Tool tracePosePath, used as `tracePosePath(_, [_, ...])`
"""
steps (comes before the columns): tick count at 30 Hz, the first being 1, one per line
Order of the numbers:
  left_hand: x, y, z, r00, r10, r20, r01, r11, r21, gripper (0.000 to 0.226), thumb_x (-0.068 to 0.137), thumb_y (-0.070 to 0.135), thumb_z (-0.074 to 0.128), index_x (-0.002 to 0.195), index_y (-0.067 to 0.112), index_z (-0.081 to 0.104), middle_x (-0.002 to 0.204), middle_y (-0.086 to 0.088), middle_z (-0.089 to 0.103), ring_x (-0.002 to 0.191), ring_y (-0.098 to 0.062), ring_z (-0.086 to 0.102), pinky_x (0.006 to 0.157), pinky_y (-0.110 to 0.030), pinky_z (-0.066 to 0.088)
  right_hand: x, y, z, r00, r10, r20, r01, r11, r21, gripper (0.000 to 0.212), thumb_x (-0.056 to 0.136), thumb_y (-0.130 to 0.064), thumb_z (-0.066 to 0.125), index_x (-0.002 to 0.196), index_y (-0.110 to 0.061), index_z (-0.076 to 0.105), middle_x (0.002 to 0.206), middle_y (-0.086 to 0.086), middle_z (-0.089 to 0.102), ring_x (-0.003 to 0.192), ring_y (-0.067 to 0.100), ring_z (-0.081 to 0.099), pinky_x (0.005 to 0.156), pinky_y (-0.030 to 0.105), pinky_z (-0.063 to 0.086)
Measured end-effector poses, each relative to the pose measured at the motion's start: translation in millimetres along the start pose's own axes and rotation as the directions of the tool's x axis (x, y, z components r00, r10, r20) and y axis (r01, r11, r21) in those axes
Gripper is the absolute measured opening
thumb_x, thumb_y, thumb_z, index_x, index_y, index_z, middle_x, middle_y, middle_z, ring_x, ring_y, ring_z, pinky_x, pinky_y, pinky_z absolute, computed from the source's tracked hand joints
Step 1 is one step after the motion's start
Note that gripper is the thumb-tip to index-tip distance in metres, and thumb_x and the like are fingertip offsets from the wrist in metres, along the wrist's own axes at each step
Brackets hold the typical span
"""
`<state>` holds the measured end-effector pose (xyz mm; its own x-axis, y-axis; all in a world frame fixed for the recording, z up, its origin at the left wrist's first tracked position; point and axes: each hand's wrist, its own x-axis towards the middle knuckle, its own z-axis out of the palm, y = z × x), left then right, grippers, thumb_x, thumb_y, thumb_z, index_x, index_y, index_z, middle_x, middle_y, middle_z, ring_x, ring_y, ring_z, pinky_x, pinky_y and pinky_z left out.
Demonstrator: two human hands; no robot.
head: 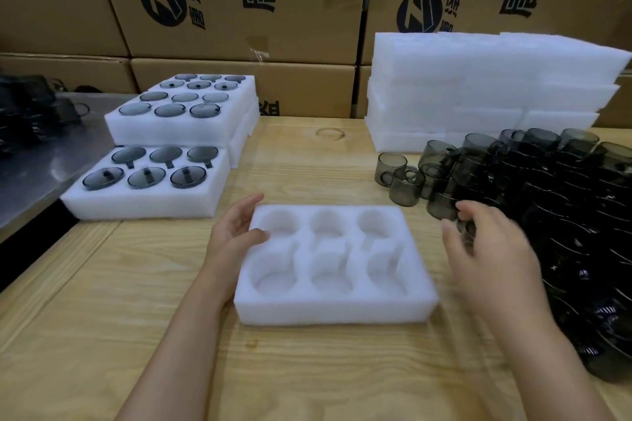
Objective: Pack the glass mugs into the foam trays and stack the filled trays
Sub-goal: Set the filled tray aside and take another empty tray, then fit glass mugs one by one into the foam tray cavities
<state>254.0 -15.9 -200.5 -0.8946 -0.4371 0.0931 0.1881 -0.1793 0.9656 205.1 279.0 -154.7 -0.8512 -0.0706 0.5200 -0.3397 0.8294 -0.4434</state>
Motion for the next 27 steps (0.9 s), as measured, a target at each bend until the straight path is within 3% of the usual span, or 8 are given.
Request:
tracePosePath(2, [0, 1, 0, 1.0, -0.007, -0.004, 0.007, 1.0, -0.004, 0.062, 0.056, 0.0, 0.06, 0.116, 0.017, 0.062, 0.096, -0.003, 0.065, 0.078, -0.008, 0.067, 0.062, -0.02, 0.053, 14, 0, 2, 0.992, 0.105, 0.062, -0.067, 0.893, -0.445, 0.041, 0.09, -0.04, 0.051, 0.113, -0.007, 0.059, 0.113, 0.013, 0.058, 0.103, 0.033, 0.044, 0.085, 0.04, 0.036])
tracePosePath(4, [0, 1, 0, 1.0, -0.011, -0.003, 0.011, 1.0, -0.007, 0.061, 0.055, -0.001, 0.059, 0.113, 0.017, 0.063, 0.096, -0.004, 0.064, 0.077, -0.009, 0.067, 0.062, -0.02, 0.053, 19, -3, 6, 0.964, 0.229, 0.133, -0.076, 0.722, -0.687, 0.049, 0.09, -0.051, 0.044, 0.113, -0.01, 0.06, 0.116, 0.011, 0.049, 0.107, 0.03, 0.038, 0.086, 0.037, 0.033])
tracePosePath(10, [2, 0, 1, 1.0, -0.009, 0.004, 0.009, 1.0, -0.017, 0.059, 0.054, -0.002, 0.058, 0.11, 0.016, 0.063, 0.095, -0.003, 0.064, 0.076, -0.009, 0.066, 0.062, -0.02, 0.053, 19, -3, 20, 0.967, 0.239, 0.086, -0.084, 0.621, -0.78, 0.022, 0.089, -0.03, 0.053, 0.103, -0.019, 0.064, 0.108, 0.006, 0.043, 0.1, 0.026, 0.035, 0.08, 0.033, 0.031])
tracePosePath(15, [1, -1, 2, 1.0, 0.003, 0.023, -0.003, 1.0, -0.008, 0.059, 0.055, -0.002, 0.058, 0.112, 0.014, 0.062, 0.099, -0.005, 0.063, 0.078, -0.008, 0.066, 0.063, -0.019, 0.053, 16, 1, 28, 0.972, 0.193, 0.134, -0.066, 0.773, -0.631, 0.018, 0.089, -0.023, 0.056, 0.099, -0.012, 0.066, 0.115, 0.009, 0.044, 0.106, 0.03, 0.029, 0.087, 0.039, 0.022])
tracePosePath(19, [-1, -2, 4, 0.999, 0.024, 0.048, -0.026, 0.999, 0.034, 0.06, 0.056, -0.001, 0.057, 0.115, 0.009, 0.06, 0.098, -0.003, 0.064, 0.079, -0.003, 0.066, 0.064, -0.017, 0.053, 24, -7, 23, 0.973, 0.141, 0.181, -0.104, 0.975, -0.197, 0.016, 0.088, -0.026, 0.061, 0.082, -0.011, 0.064, 0.125, 0.007, 0.046, 0.12, 0.029, 0.031, 0.098, 0.037, 0.02])
tracePosePath(21, [-1, -2, 4, 0.999, 0.023, 0.045, -0.025, 0.999, 0.032, 0.062, 0.056, 0.0, 0.057, 0.118, 0.007, 0.059, 0.098, -0.003, 0.064, 0.079, -0.004, 0.066, 0.064, -0.018, 0.053, 32, -12, 19, 0.976, 0.118, 0.181, -0.118, 0.993, -0.009, 0.021, 0.088, -0.021, 0.061, 0.073, -0.008, 0.056, 0.12, 0.008, 0.053, 0.11, 0.029, 0.045, 0.084, 0.032, 0.029])
tracePosePath(23, [-1, -1, 3, 0.999, 0.023, 0.04, -0.024, 0.999, 0.027, 0.063, 0.056, 0.0, 0.056, 0.12, 0.006, 0.058, 0.098, -0.003, 0.064, 0.08, -0.007, 0.065, 0.065, -0.018, 0.053, 40, -15, 13, 0.987, 0.099, 0.13, -0.109, 0.992, 0.07, 0.024, 0.089, -0.019, 0.06, 0.07, -0.006, 0.054, 0.113, 0.006, 0.056, 0.101, 0.025, 0.05, 0.071, 0.026, 0.024])
tracePosePath(27, [-2, -2, 3, 0.999, 0.017, 0.032, -0.017, 1.0, 0.011, 0.062, 0.056, 0.001, 0.056, 0.117, 0.009, 0.059, 0.099, -0.006, 0.064, 0.084, -0.015, 0.063, 0.066, -0.02, 0.054, 54, -20, 3, 0.996, 0.053, 0.07, -0.061, 0.991, 0.12, 0.027, 0.086, -0.021, 0.063, 0.061, -0.014, 0.057, 0.093, -0.002, 0.055, 0.095, 0.018, 0.051, 0.071, 0.022, 0.024])
